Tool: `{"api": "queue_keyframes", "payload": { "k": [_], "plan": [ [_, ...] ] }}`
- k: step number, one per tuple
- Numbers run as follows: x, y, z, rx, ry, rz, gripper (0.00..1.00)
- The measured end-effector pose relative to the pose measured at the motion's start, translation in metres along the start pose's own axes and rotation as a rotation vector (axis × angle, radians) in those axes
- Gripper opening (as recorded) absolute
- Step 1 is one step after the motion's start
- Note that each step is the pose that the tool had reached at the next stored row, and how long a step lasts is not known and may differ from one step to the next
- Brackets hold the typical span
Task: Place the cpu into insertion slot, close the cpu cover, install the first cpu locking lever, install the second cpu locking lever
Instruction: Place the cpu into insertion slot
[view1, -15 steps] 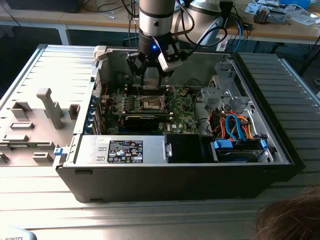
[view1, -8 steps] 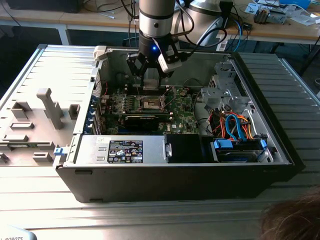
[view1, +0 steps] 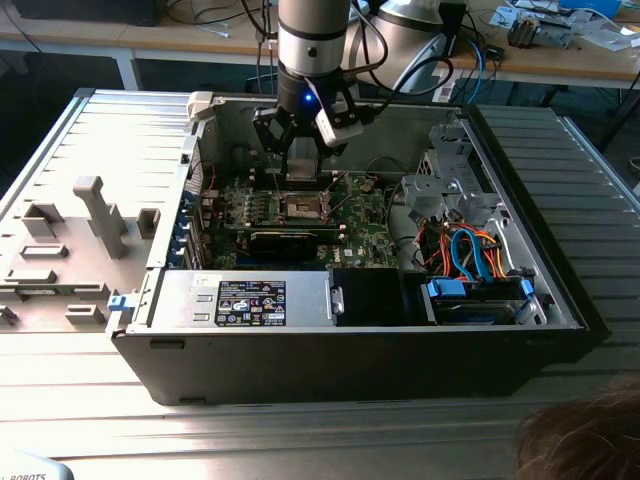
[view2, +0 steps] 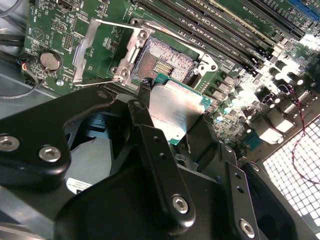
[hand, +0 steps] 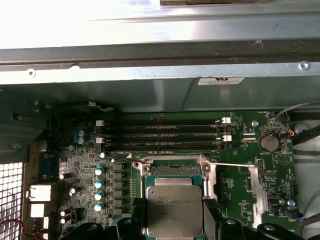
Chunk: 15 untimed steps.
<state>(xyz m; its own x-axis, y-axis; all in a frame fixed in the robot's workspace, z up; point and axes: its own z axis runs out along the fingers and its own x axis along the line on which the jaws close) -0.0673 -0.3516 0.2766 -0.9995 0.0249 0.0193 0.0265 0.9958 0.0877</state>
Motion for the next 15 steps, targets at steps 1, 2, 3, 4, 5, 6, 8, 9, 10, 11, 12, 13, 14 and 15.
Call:
{"api": "queue_keyframes", "payload": {
  "k": [1,2,3,4,5,6,8,9,10,11,12,13,14,15],
  "plan": [
    [0.0001,0.0000,0.0003,0.0000,0.0000,0.000,0.54],
    [0.0001,0.0000,0.0005,0.0000,0.0000,0.000,0.54],
    [0.0001,0.0000,0.0006,0.0000,0.0000,0.000,0.54],
    [0.0001,-0.0001,0.0008,-0.0001,0.0000,0.000,0.54],
    [0.0001,-0.0001,0.0010,-0.0001,0.0000,0.000,0.54],
    [0.0001,-0.0001,0.0011,0.0000,0.0000,0.000,0.54],
    [0.0003,-0.0002,0.0020,0.0000,0.0000,0.000,0.54],
    [0.0003,-0.0002,0.0022,-0.0001,0.0000,0.000,0.54],
    [0.0004,-0.0002,0.0023,-0.0001,0.0000,0.000,0.54],
    [0.0006,-0.0002,0.0025,-0.0001,0.0000,0.000,0.54],
    [0.0007,-0.0002,0.0027,0.0000,0.0000,0.000,0.54],
    [0.0008,-0.0003,0.0029,-0.0001,0.0000,0.000,0.54],
    [0.0009,-0.0003,0.0030,0.0000,0.0000,0.000,0.54],
    [0.0010,-0.0003,0.0031,0.0000,0.0000,0.000,0.54]
  ]
}}
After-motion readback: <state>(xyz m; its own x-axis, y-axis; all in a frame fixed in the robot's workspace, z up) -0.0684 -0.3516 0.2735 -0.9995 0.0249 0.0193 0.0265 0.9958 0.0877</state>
